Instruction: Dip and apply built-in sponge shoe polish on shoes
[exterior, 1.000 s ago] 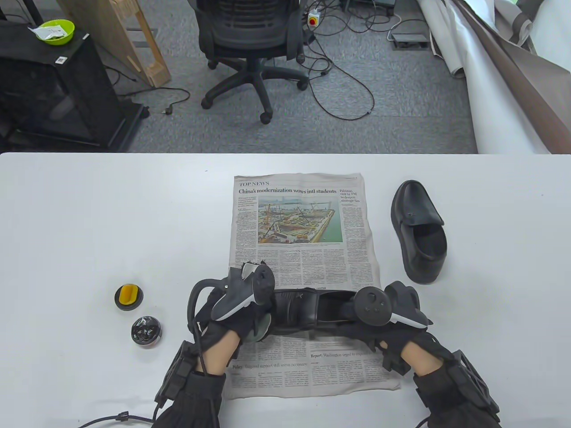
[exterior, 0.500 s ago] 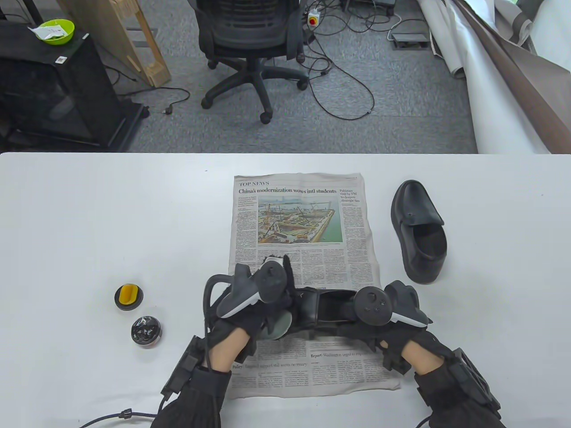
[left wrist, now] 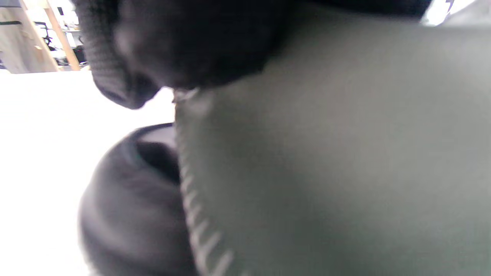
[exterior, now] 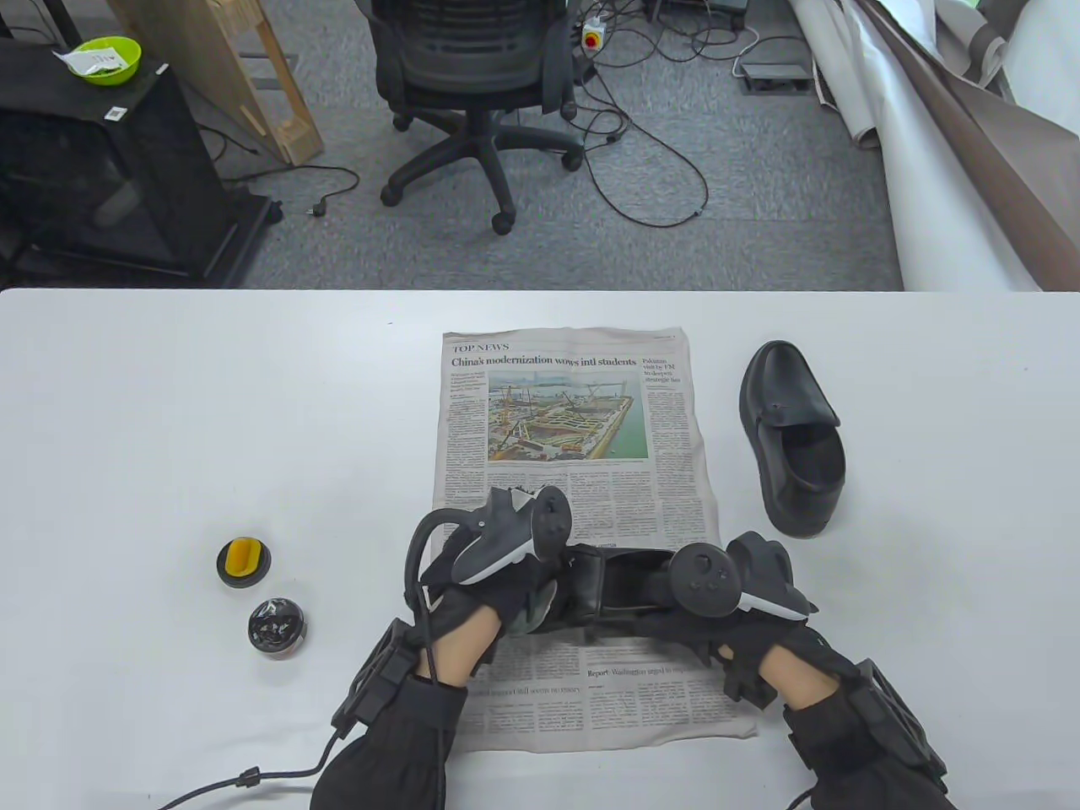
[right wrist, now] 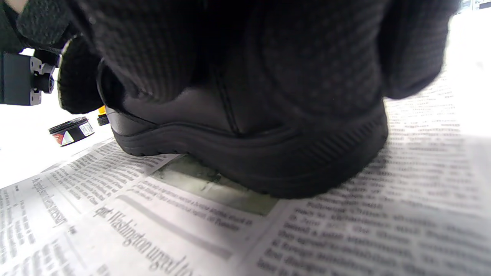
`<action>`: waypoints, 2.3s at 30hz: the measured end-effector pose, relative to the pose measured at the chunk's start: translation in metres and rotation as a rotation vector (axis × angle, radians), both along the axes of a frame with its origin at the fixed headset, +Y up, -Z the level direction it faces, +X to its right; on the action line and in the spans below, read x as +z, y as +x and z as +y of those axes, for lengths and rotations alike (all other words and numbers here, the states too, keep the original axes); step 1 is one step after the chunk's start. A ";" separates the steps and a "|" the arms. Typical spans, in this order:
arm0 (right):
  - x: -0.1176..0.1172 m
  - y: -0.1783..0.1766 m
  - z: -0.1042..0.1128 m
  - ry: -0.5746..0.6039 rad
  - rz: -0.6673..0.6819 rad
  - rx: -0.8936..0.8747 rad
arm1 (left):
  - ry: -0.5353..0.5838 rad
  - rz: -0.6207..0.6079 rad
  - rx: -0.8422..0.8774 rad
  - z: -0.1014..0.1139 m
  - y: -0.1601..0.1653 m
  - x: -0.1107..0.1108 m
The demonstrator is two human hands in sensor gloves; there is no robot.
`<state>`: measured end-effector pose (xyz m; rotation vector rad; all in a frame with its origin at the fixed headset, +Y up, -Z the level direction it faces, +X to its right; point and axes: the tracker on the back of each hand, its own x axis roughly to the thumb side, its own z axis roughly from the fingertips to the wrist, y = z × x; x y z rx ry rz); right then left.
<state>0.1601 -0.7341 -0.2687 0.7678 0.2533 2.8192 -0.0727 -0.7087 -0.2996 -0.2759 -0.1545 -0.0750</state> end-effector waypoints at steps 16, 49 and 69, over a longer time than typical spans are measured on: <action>-0.001 0.000 0.000 -0.009 0.012 -0.004 | -0.013 -0.046 0.230 0.014 -0.019 -0.005; -0.001 0.000 0.000 0.003 0.000 -0.002 | -0.178 0.027 0.053 -0.006 -0.037 -0.026; 0.000 0.000 0.000 0.010 -0.009 0.002 | 0.115 -0.077 0.232 0.012 0.026 0.019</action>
